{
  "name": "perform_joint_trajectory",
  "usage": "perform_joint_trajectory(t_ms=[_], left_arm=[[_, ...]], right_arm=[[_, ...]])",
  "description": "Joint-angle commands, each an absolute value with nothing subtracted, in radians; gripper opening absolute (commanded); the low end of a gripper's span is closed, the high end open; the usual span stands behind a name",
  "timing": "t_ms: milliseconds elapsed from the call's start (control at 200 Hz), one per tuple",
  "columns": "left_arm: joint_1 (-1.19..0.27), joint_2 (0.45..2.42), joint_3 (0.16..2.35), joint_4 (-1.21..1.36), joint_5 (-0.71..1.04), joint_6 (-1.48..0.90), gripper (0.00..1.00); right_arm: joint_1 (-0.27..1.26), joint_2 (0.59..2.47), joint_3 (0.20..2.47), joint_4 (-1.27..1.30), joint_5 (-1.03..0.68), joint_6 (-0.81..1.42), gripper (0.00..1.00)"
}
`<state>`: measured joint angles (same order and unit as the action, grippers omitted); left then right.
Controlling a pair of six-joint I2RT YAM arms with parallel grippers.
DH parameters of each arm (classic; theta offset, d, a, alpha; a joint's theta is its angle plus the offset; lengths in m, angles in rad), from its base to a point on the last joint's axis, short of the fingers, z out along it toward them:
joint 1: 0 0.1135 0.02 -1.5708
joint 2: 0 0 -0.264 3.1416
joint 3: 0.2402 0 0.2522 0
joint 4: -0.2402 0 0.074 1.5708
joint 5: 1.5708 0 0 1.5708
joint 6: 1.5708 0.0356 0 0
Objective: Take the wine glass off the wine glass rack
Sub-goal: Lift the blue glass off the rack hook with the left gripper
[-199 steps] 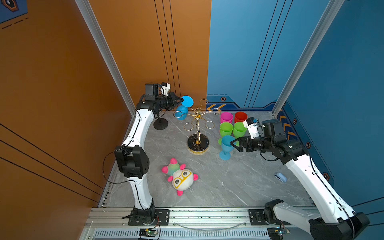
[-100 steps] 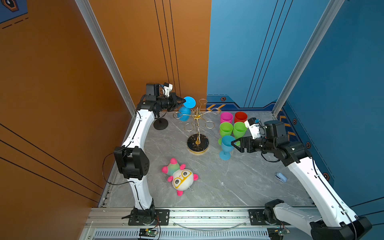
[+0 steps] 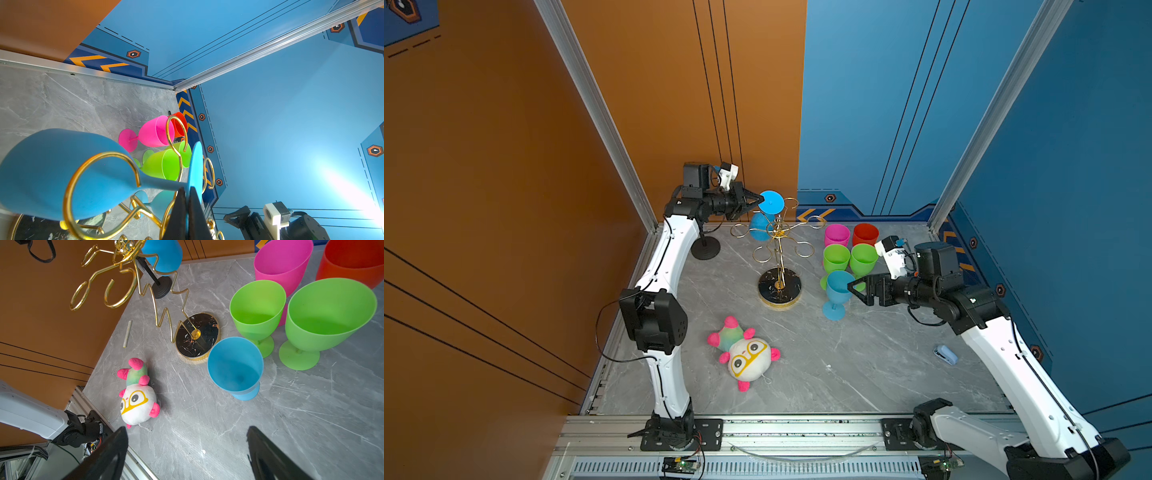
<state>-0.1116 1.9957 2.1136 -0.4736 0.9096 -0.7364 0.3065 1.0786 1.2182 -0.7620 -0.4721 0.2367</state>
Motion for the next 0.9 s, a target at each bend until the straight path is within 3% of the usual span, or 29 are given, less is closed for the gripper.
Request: perform_joint_trajectory(t_ms=[0,415,896], left_arm=[[-0.112,2.028,2.178,-0.472,0.898,-0.747,0.00],[-0.090,2.140,2.407,-0.472,0.809,-0.770,0.00],[0.022,1.792,2.094,-0.473,0.502,-0.590,0.00]], right_arm=[[0.299,1.061,1.206,-0.742,-0.491,0.249,0.90],[0.298,1.046,1.178,-0.721,-0.501,0.272,0.90],[0.297,1.023,1.165,-0.709,-0.514,0.290,0.91]])
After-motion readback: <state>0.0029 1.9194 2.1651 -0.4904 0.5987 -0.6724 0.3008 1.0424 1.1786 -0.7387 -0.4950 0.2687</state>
